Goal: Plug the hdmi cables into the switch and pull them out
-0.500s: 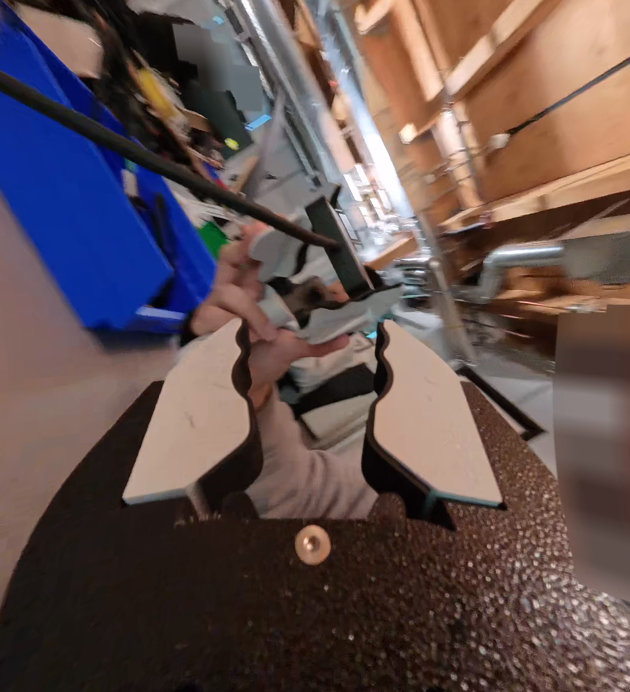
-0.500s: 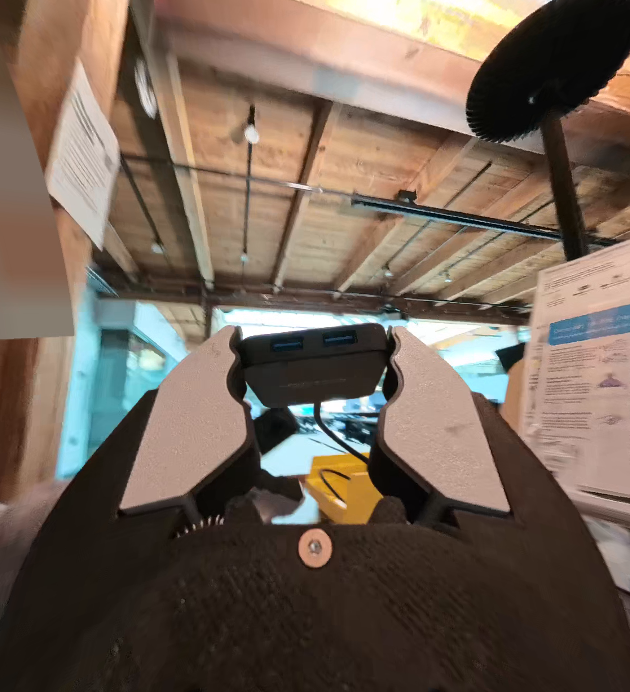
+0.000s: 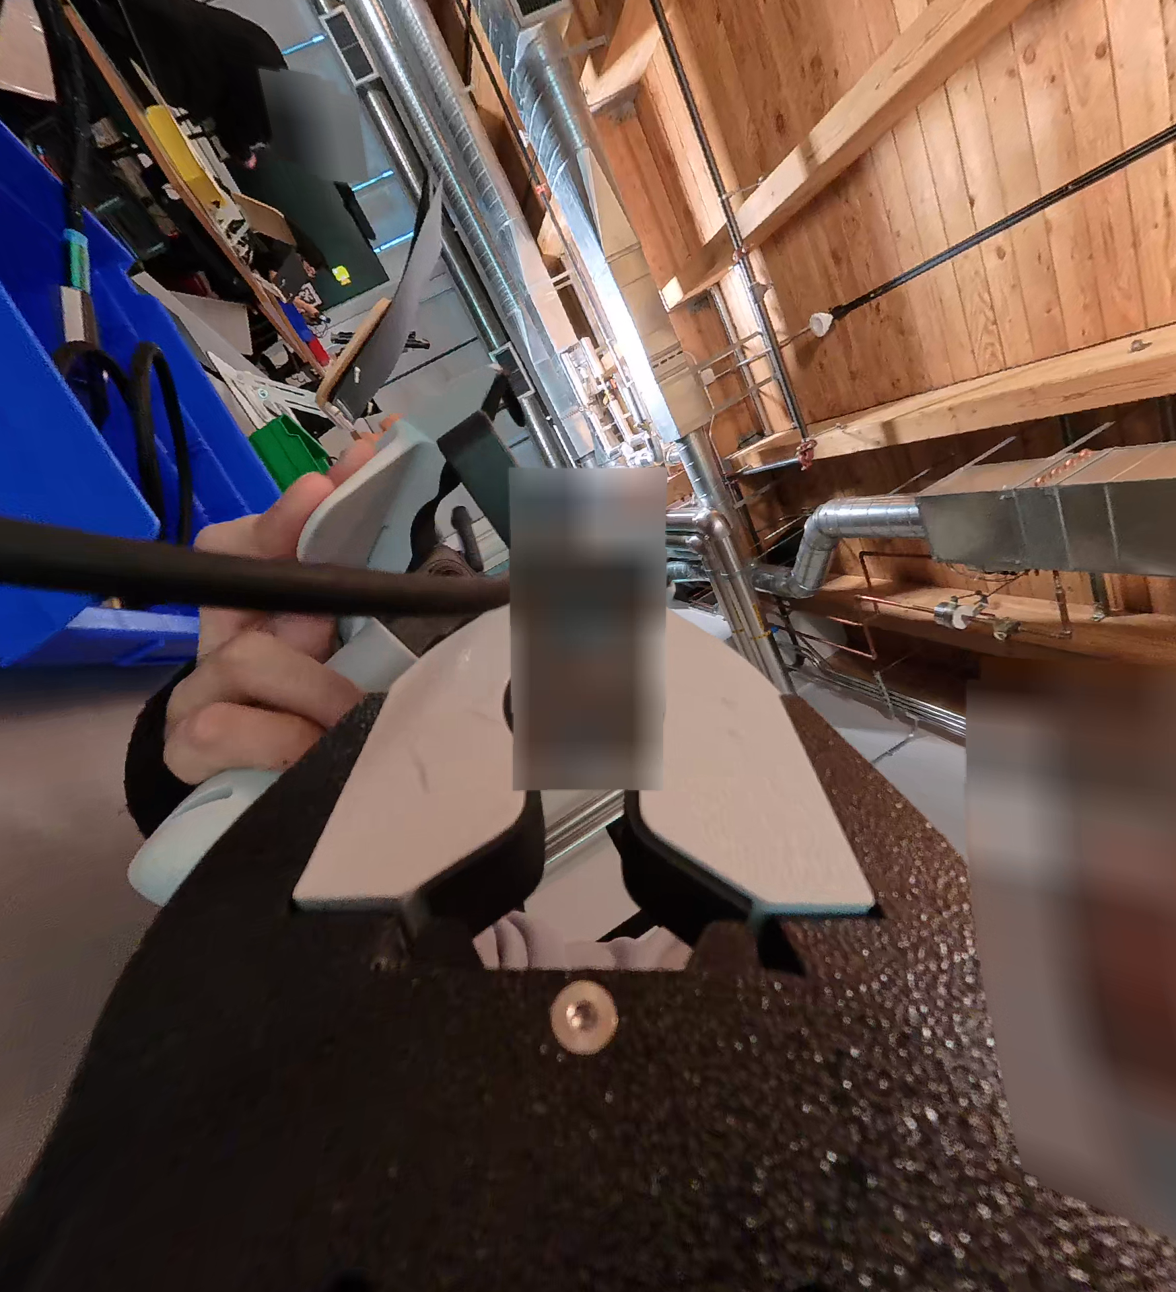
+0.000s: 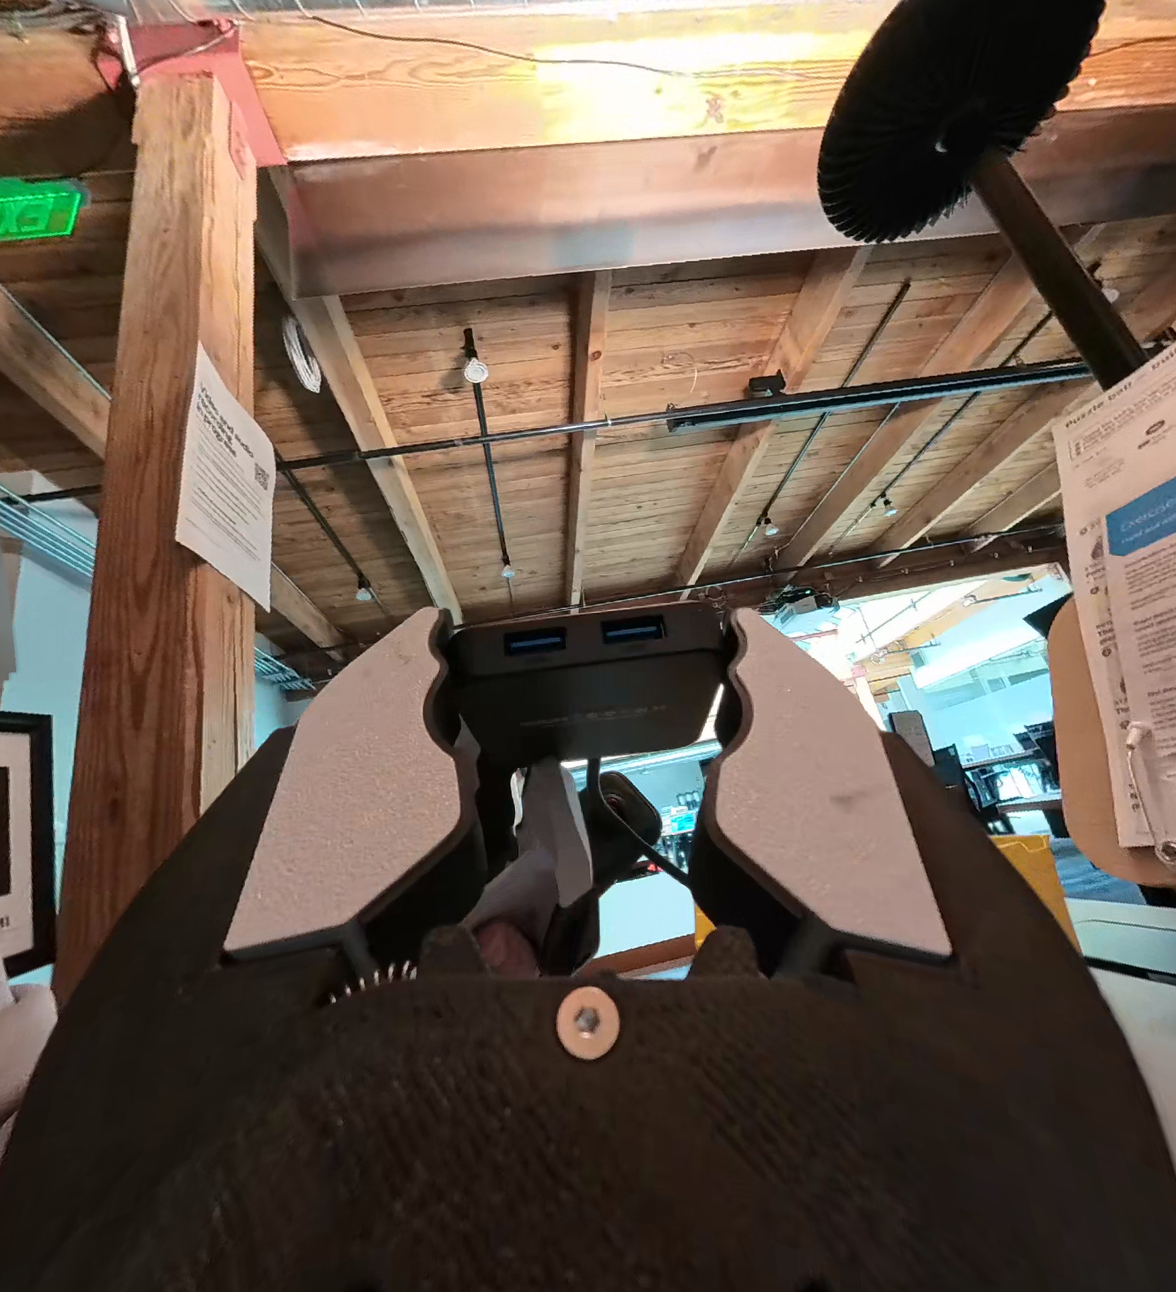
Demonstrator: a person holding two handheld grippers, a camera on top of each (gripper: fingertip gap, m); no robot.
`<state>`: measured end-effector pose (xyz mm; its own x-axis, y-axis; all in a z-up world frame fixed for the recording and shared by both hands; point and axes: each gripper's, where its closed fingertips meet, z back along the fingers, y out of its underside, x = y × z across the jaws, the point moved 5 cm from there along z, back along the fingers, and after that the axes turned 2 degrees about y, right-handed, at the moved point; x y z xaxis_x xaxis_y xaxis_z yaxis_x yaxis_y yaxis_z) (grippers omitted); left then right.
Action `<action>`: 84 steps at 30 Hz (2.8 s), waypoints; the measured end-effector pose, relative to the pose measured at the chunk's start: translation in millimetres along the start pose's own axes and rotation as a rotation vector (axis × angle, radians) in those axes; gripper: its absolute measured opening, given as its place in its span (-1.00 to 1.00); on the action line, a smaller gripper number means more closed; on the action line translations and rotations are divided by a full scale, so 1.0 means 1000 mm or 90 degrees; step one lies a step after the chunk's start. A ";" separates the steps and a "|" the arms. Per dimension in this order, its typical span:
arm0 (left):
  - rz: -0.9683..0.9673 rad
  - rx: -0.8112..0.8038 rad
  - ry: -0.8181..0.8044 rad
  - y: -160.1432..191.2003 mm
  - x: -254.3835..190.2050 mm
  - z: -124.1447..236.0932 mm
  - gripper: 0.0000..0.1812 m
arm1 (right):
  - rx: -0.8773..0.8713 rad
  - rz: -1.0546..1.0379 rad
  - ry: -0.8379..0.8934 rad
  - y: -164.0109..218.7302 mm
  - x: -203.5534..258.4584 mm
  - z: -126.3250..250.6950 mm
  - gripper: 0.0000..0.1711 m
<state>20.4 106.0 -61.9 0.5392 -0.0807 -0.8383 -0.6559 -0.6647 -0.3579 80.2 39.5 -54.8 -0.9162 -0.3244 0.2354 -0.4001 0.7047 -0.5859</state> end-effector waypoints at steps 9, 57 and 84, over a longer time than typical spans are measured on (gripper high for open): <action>-0.034 0.007 -0.028 -0.007 0.000 0.009 -0.78 | 0.080 0.029 -0.006 0.009 -0.005 -0.001 -0.15; -0.319 0.763 0.053 0.010 0.022 0.011 -0.54 | 0.441 0.321 -0.351 0.021 0.061 0.009 -0.14; -0.115 0.125 -0.213 -0.021 0.029 0.009 -0.85 | 0.471 0.552 0.082 0.034 -0.025 0.006 -0.01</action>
<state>45.1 124.6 -81.9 0.4749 0.2910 -0.8305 -0.6722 -0.4892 -0.5558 89.6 68.3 -85.2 -0.8894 0.1864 -0.4173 0.4399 0.1017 -0.8922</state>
